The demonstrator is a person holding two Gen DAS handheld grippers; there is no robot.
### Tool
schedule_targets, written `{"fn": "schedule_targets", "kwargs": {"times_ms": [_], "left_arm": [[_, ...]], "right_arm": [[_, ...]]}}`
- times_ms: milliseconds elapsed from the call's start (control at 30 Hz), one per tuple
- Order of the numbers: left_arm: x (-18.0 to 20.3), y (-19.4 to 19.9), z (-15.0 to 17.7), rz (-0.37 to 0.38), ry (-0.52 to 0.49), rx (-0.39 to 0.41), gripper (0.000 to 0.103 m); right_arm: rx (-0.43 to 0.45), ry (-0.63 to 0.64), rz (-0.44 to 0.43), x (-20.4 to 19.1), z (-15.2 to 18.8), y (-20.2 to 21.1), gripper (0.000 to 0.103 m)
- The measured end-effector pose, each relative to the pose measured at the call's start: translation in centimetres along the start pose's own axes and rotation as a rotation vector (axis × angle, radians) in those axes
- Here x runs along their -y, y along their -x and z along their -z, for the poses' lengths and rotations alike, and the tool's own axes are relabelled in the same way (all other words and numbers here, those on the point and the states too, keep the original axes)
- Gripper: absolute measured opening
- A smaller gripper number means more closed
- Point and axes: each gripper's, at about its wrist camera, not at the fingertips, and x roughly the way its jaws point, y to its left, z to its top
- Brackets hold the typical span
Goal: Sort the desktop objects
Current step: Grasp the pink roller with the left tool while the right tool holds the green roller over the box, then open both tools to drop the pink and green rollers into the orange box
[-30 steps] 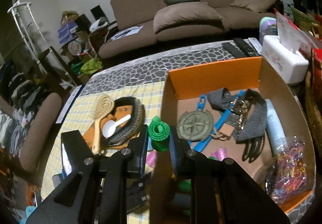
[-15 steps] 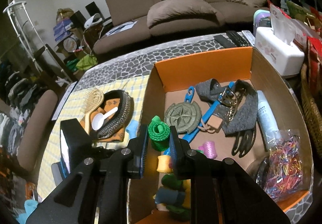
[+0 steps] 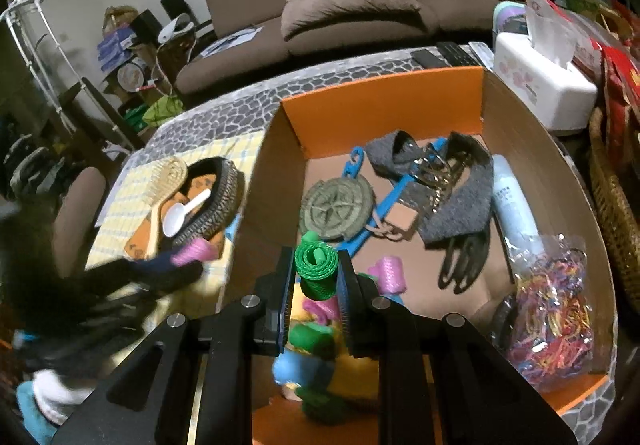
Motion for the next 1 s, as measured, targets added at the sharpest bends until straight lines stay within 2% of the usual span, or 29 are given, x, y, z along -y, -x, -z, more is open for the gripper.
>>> {"fn": "schedule_targets", "kwargs": {"times_ms": [200,467,600,800,1000], "left_arm": [[3.6,0.9,-0.8,0.054,-0.063,0.013,0.027],[5.6,-1.2,0.3,0.062,-0.104,-0.025,0.027],[6.6,-1.7,0.6,0.074,-0.123,-0.031,0.027],[7.9,-2.7,1.4,0.056,-0.167,-0.053,0.027],[7.8,-3.1,1.7,0.036,-0.177,-0.06,0.028]], "right_arm": [[-0.054,0.022,0.01,0.9,1.0,-0.4,0.02],[-0.118,0.03,0.015,1.3,2.0,-1.5,0.02],[-0.134,-0.009,-0.008,2.1,2.3,-1.8,0.02],[-0.109,-0.067,-0.04,3.0,2.0,-1.0,0.025],[-0.069,-0.082,-0.023,3.0,1.5,-0.1,0.027]]}}
